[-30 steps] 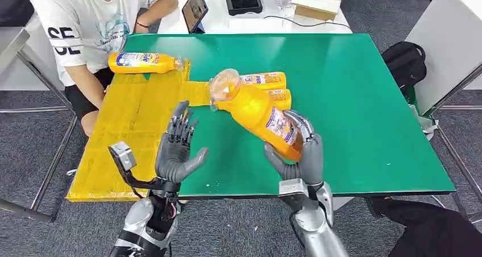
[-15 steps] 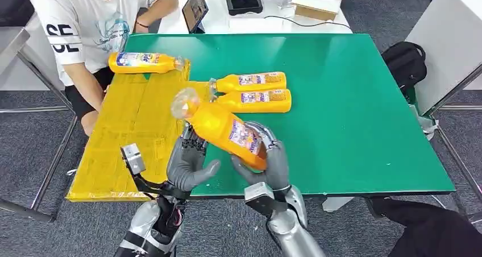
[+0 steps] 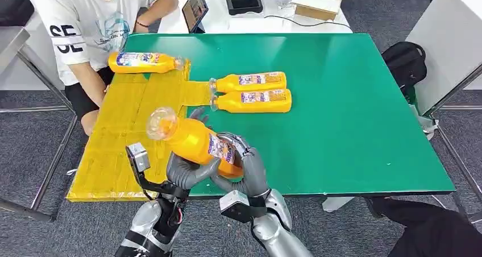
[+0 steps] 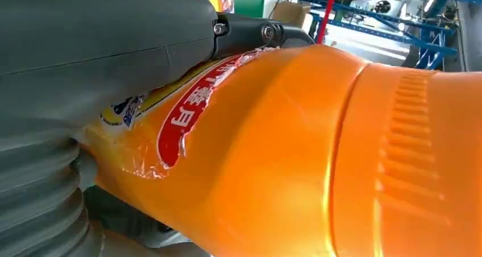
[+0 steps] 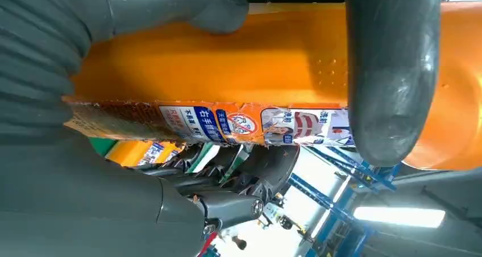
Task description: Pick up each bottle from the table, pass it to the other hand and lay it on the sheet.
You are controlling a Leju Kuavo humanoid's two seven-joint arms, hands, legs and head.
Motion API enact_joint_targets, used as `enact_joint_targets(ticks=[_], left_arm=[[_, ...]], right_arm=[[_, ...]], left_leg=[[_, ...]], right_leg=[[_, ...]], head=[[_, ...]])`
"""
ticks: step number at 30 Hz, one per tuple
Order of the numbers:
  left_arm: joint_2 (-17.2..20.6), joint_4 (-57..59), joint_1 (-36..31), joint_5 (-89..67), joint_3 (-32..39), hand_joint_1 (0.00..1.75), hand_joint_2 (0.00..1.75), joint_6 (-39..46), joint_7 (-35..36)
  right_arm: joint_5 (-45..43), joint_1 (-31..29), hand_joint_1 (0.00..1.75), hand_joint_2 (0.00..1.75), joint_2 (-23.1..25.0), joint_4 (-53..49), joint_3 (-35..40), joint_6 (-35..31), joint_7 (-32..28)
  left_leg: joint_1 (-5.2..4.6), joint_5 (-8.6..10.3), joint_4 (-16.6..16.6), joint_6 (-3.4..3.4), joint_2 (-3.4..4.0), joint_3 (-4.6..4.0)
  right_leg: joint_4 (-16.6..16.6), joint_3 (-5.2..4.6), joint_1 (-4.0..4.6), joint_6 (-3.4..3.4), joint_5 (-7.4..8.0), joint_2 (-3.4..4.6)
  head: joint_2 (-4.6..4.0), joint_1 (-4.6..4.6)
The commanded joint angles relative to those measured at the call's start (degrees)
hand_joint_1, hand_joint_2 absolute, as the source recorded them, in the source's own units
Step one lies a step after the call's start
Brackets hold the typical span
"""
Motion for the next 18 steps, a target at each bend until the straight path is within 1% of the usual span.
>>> enact_joint_targets(ticks=[1, 2, 3, 5, 6, 8, 9, 10, 11, 13, 15, 17, 18], left_arm=[[-0.8, 3.0, -1.8, 1.2, 1.1, 0.0, 1.75, 3.3, 0.7], [-0.7, 2.5, -1.8, 1.4, 1.2, 0.0, 1.75, 3.4, 0.6], [-0.8, 2.0, -1.7, 1.7, 1.6, 0.0, 1.75, 3.7, 0.3], [-1.1, 0.4, -1.3, 3.1, 2.2, 0.0, 1.75, 3.7, -0.2], [-1.1, -0.3, -1.2, 3.2, 2.3, 0.0, 1.75, 3.8, -0.5], [-1.1, -1.2, -1.0, 3.2, 2.4, 0.0, 1.75, 4.3, -0.7], [-1.0, -1.4, -0.9, 2.5, 2.3, 0.93, 1.75, 4.9, -1.1], [-1.0, -1.6, -0.9, 1.9, 2.2, 1.75, 1.75, 5.4, -1.5], [-1.0, -1.6, -0.9, 1.9, 2.2, 1.75, 1.75, 5.4, -1.5], [-0.9, -1.7, -0.9, 1.1, 2.0, 1.75, 1.75, 6.0, -2.1], [-0.9, -1.6, -0.9, 1.1, 1.9, 1.75, 1.75, 6.0, -2.2], [-0.9, -1.6, -1.0, 1.0, 1.9, 1.75, 1.75, 6.0, -2.2], [-0.8, -1.7, -1.0, 0.6, 1.7, 1.75, 1.75, 6.3, -2.5]], right_arm=[[-2.4, -0.5, 1.75, 1.75, -0.4, 4.7, 5.3, 5.7, 1.5], [-1.7, -0.6, 1.75, 1.75, -0.6, 5.0, 5.9, 5.6, 2.1], [-1.4, -0.8, 1.75, 1.75, -0.8, 5.5, 6.2, 5.5, 2.5], [-1.7, -1.1, 1.75, 1.75, -0.8, 7.0, 6.1, 6.2, 2.7], [-1.8, -1.2, 1.75, 1.75, -0.9, 7.5, 6.2, 6.4, 2.7], [-1.9, -1.4, 1.75, 1.75, -0.8, 8.3, 6.1, 6.6, 2.6], [-2.0, -1.3, 1.75, 1.75, -0.8, 8.5, 6.0, 6.7, 2.6], [-2.0, -1.4, 1.75, 1.75, -0.8, 8.7, 6.1, 7.0, 2.5], [-2.0, -1.4, 1.75, 1.75, -0.8, 8.7, 6.1, 7.0, 2.5], [-2.2, -1.6, 1.75, 1.75, -0.7, 9.3, 6.1, 7.7, 2.7], [-2.2, -1.6, 1.75, 1.75, -0.8, 9.5, 6.1, 7.9, 2.7], [-2.2, -1.6, 1.75, 1.75, -0.8, 9.7, 6.0, 8.1, 2.9], [-2.2, -1.5, 1.75, 1.75, -0.8, 9.8, 5.9, 8.0, 3.0]], left_leg=[[0.03, -0.1, -0.1, 0.06, 0.03, 0.29], [0.04, -0.15, -0.1, 0.09, 0.03, 0.43], [0.01, -0.09, -0.1, 0.06, 0.01, 0.28], [0.04, -0.16, -0.1, 0.09, 0.0, 0.43], [0.02, -0.07, 0.0, 0.06, -0.03, 0.21], [0.06, -0.2, 0.0, 0.12, -0.02, 0.51], [0.05, -0.25, 0.0, 0.15, -0.01, 0.63], [0.05, -0.23, 0.0, 0.14, 0.0, 0.59], [0.03, -0.09, 0.0, 0.07, -0.02, 0.26], [0.04, -0.13, 0.0, 0.09, -0.05, 0.37], [0.03, -0.05, 0.0, 0.06, -0.09, 0.22], [0.03, -0.15, -0.1, 0.1, -0.04, 0.43], [0.04, -0.07, 0.0, 0.06, -0.06, 0.24]], right_leg=[[-0.1, 0.3, 0.07, -0.15, -0.08, -0.04], [-0.1, 0.45, 0.09, -0.2, -0.13, -0.07], [-0.1, 0.29, 0.05, -0.14, -0.08, -0.05], [-0.1, 0.45, 0.1, -0.19, -0.15, -0.1], [-0.1, 0.22, 0.05, -0.11, -0.07, -0.09], [-0.1, 0.55, 0.12, -0.22, -0.18, -0.14], [-0.1, 0.66, 0.13, -0.27, -0.23, -0.14], [-0.1, 0.62, 0.12, -0.26, -0.21, -0.13], [-0.1, 0.27, 0.07, -0.13, -0.08, -0.09], [-0.1, 0.4, 0.1, -0.19, -0.13, -0.14], [-0.1, 0.25, 0.06, -0.14, -0.08, -0.16], [-0.1, 0.44, 0.09, -0.21, -0.16, -0.15], [-0.1, 0.26, 0.08, -0.14, -0.08, -0.12]], head=[[0.0, 0.0], [0.0, -0.04], [0.0, -0.02], [0.0, -0.04], [0.0, -0.04], [0.0, -0.04], [0.0, -0.02], [0.0, -0.02], [0.0, -0.02], [0.0, -0.02], [0.0, -0.02], [0.0, -0.02], [0.0, 0.0]])
